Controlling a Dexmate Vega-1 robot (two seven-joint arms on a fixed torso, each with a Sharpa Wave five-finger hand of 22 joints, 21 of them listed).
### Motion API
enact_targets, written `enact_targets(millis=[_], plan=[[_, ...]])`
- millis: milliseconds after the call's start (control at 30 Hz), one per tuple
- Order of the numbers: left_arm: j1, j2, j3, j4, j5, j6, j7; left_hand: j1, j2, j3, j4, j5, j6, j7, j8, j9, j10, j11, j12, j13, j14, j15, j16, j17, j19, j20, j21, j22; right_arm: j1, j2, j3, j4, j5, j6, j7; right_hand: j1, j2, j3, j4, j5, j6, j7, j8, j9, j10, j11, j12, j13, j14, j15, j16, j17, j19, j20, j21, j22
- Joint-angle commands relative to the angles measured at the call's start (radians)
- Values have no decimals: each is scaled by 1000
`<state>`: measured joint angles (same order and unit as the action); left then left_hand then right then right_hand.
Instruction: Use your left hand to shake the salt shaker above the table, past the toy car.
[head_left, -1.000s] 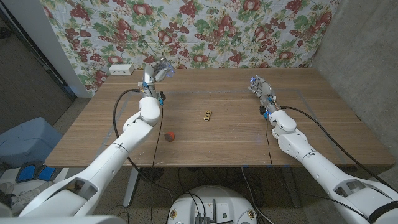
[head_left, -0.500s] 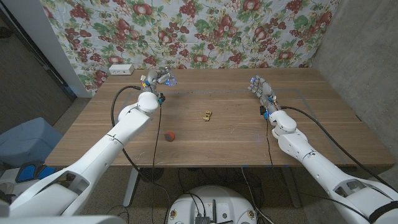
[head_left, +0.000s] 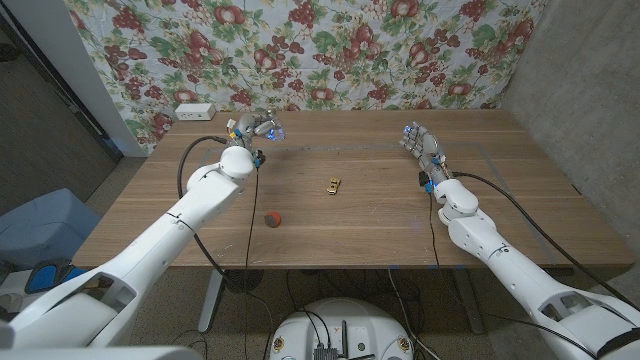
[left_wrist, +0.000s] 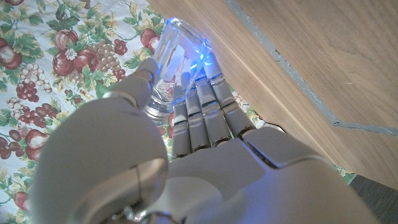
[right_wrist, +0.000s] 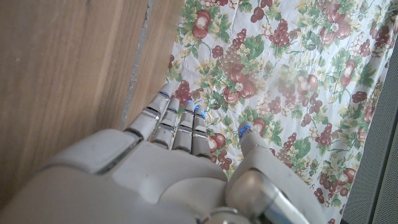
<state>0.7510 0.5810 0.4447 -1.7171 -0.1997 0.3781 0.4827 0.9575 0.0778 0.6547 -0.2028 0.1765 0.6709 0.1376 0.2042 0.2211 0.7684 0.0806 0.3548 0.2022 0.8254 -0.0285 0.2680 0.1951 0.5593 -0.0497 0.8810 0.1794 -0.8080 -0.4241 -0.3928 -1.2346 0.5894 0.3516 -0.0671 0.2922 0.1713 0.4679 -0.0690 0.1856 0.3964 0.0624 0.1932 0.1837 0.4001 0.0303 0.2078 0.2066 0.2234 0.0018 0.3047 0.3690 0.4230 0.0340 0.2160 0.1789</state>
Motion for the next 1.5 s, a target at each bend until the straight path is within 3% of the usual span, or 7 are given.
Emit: enact_targets(millis=[33,367,667,933,1167,1500], plan=[[27,16,5,14,29,-127,23,88,87,20,21,8,240,-93,3,3,296,-239,-4,2,72,-204,-3,3,3,-86,6,2,-15,-5,3,-18,0,3,-6,-6,1,4,-2,8,7,0,4,4,3,-1,1,5,9,-2,-5,4,7,-4,-4,2],[61,-68,-9,153,137,-460,188,87,88,20,23,8,242,-96,1,3,290,-240,-10,2,67,-203,-8,3,-3,-89,7,2,-17,-5,2,-25,-2,0,-11,-5,1,5,-2,8,7,0,4,4,3,-2,1,5,7,-1,-6,4,6,-3,-4,2],[58,-130,-18,259,226,-659,290,87,89,19,23,8,242,-100,0,4,293,-243,-11,2,70,-205,-8,5,-4,-90,9,2,-9,0,-2,-16,-5,-1,-12,-6,1,5,-2,8,7,-1,4,4,3,2,1,5,9,0,-6,5,5,-2,-4,2],[50,-163,-22,305,297,-724,349,88,90,19,23,8,239,-101,-2,4,291,-247,-14,2,69,-206,-10,5,-5,-92,12,2,-8,0,-3,-17,-9,0,-13,-6,1,5,-2,8,7,-1,4,4,3,-1,1,5,9,0,-7,5,5,-2,-4,2],[49,-173,-29,313,302,-736,344,88,90,18,23,7,241,-103,-2,4,290,-248,-17,2,69,-205,-11,6,-6,-93,14,2,-14,-3,1,-27,-4,-7,-19,-6,1,5,-2,8,8,-1,4,4,3,0,1,5,10,1,-7,5,5,-2,-4,2],[62,-169,-40,276,288,-677,309,88,90,18,23,7,241,-103,-3,5,291,-247,-19,3,69,-205,-12,7,-8,-94,16,1,-12,-2,0,-18,-3,1,-9,-6,0,5,-3,8,8,-1,4,4,5,2,2,5,10,1,-7,5,5,-2,-4,2]])
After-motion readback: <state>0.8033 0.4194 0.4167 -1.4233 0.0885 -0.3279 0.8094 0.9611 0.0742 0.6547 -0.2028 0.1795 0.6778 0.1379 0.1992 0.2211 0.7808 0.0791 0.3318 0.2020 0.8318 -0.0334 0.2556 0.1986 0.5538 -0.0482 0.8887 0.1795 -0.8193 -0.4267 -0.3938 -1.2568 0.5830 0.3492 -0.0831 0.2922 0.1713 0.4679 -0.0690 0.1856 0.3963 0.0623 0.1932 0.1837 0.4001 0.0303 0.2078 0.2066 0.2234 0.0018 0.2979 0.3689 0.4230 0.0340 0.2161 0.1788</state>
